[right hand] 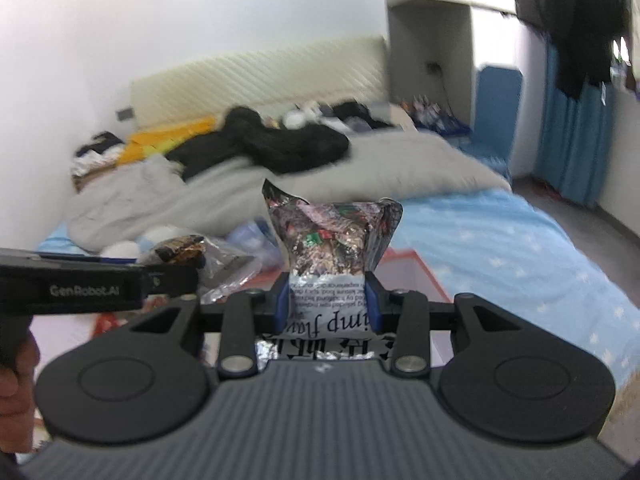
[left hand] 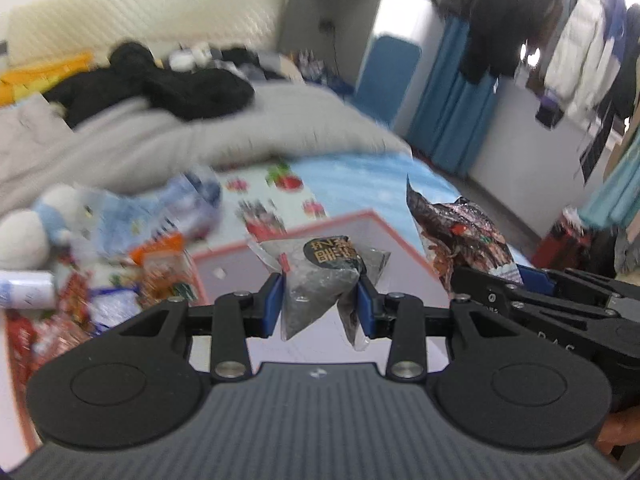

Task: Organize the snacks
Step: 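Open both tools to drop the bags into the deep pink box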

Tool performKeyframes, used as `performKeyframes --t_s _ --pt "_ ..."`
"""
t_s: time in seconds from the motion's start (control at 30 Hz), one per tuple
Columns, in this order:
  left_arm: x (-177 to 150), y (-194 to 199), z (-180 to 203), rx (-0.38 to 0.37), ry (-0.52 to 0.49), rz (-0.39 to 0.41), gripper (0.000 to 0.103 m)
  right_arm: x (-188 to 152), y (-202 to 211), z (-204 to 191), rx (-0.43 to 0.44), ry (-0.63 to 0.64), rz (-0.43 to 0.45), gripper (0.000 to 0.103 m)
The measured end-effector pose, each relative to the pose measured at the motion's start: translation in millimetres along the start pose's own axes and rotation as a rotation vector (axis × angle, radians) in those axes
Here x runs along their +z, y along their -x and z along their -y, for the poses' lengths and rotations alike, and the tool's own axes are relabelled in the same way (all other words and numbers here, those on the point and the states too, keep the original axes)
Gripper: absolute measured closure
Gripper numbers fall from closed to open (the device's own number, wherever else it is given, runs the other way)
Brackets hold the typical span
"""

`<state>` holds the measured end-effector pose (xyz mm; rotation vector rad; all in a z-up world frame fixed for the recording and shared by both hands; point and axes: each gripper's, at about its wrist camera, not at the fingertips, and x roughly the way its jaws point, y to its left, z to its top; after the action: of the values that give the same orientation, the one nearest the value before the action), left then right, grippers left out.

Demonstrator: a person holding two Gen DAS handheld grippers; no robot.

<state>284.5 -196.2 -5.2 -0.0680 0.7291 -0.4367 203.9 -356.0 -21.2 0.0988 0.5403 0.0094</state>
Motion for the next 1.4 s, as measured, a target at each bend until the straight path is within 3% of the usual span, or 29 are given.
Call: performKeyframes --t_s 0.17,0.4,0.6,0.7,0.87,1.4 --pt "-20 -66 -1 -0.005 0.007 -0.123 0.059 -29 -40 27 -0.035 -0.041 -0.109 0.063" --pt "-55 -125 -6 0.005 -0.007 -0.264 0.059 -69 -80 52 -0.046 -0.083 -0.226 0.063" --pt "-66 -143 -11 0.011 -0.012 -0.295 0.058 -85 -98 49 -0.072 -0.023 -0.253 0.062" --pt "-64 -146 -14 0.002 0.001 -0.299 0.051 -86 -103 50 -0.059 -0.043 -0.269 0.060" --pt "-52 -118 -12 -0.005 0.006 -0.222 0.042 -82 -94 49 -0.075 -0.058 -0.256 0.048" --pt "-46 30 -4 -0.008 -0.022 0.011 0.042 -58 15 5 -0.033 -0.085 -0.039 0.048"
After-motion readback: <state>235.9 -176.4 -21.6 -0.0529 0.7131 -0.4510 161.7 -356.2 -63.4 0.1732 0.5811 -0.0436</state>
